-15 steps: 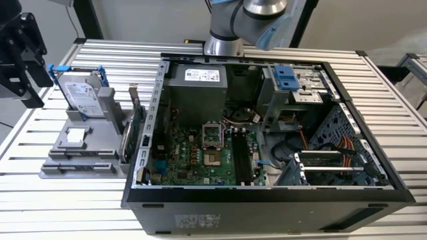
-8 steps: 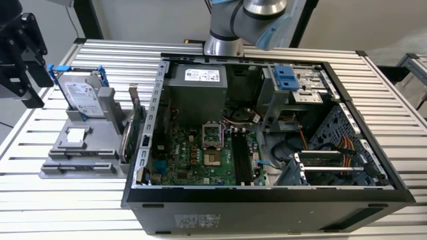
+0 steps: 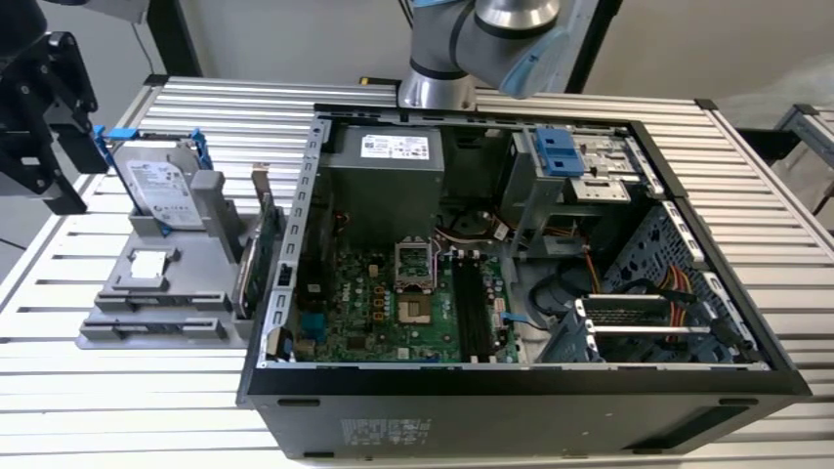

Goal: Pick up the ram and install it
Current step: 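Pick up the ram and move it above insertion slot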

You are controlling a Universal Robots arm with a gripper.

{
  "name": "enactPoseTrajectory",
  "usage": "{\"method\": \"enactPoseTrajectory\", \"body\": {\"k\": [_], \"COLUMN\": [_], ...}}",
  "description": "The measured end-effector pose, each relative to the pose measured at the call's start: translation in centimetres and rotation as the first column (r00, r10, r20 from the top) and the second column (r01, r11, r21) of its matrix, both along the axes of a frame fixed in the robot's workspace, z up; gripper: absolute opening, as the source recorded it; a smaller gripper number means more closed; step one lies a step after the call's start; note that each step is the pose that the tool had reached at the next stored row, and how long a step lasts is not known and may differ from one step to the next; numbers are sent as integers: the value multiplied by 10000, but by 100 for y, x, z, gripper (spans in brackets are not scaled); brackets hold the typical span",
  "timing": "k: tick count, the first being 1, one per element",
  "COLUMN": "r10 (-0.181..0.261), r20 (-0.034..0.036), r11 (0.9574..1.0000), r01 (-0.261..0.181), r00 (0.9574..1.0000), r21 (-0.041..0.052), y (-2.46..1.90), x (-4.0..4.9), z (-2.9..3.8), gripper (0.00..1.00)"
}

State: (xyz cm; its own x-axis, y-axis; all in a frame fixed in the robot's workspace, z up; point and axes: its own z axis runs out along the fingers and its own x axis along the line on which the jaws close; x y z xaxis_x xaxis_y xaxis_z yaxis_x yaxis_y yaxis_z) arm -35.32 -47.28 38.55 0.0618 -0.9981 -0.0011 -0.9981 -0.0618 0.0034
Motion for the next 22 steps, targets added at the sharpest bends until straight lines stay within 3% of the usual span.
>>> {"method": "enactPoseTrajectory", "body": {"k": [22], "r10": [-69], "r20": [-1], "r11": [10000], "r01": [69], "r00": [10000], "r21": [-1], "y": [36], "x": [-25], "z": [-168], "gripper": [100]}}
